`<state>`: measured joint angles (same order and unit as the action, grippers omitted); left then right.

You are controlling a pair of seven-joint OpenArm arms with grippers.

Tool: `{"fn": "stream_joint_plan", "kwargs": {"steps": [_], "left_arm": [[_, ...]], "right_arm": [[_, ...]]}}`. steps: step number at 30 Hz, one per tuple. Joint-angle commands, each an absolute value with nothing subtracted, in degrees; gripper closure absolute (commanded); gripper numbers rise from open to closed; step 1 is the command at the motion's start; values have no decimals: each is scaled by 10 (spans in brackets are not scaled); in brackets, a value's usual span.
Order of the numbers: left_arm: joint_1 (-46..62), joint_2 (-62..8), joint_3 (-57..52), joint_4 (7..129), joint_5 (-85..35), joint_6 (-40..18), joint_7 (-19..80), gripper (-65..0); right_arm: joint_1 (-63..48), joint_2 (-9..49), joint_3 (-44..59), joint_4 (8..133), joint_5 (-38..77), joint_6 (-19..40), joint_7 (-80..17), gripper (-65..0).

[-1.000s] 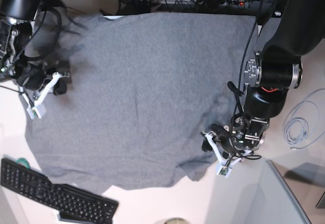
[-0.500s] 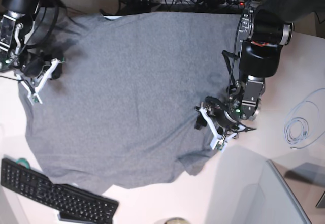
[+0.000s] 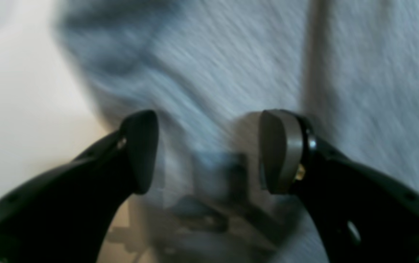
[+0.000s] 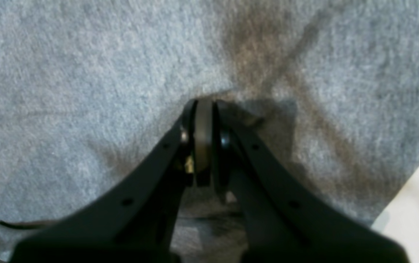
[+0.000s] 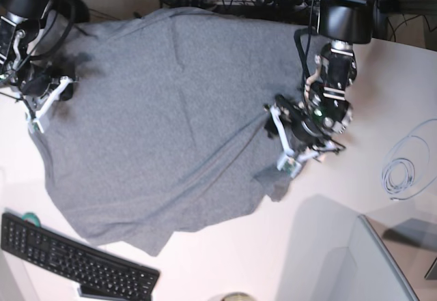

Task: Layout the t-shirt on the table in an organized manner, then fold the t-shirt properly
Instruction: 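Drag the grasped fabric with the left gripper away from the right gripper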

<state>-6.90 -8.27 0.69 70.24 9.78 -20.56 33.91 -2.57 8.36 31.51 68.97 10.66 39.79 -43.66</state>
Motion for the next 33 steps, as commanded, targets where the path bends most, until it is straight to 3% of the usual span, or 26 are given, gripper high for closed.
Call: {"fn": "stream_joint_plan", "kwargs": {"steps": [1, 10, 14, 25, 33], "left_arm": [[-98, -90, -13, 708, 98, -196, 327, -418], [-244, -87, -60, 540, 97, -197, 314, -425], [-281, -73, -63, 470, 97, -240, 279, -421], [-291, -58, -61, 508, 97, -240, 276, -420], [-379, -57, -65, 278, 97, -240, 167, -420]], "right_arm": [[-20, 92, 315, 697, 111, 400, -432, -23], [-21, 91, 315, 697, 111, 400, -432, -23], [-22, 91, 315, 697, 111, 400, -432, -23], [-22, 91, 314, 697, 111, 400, -432, -23], [-20, 90, 314, 697, 111, 400, -432, -23]]}}
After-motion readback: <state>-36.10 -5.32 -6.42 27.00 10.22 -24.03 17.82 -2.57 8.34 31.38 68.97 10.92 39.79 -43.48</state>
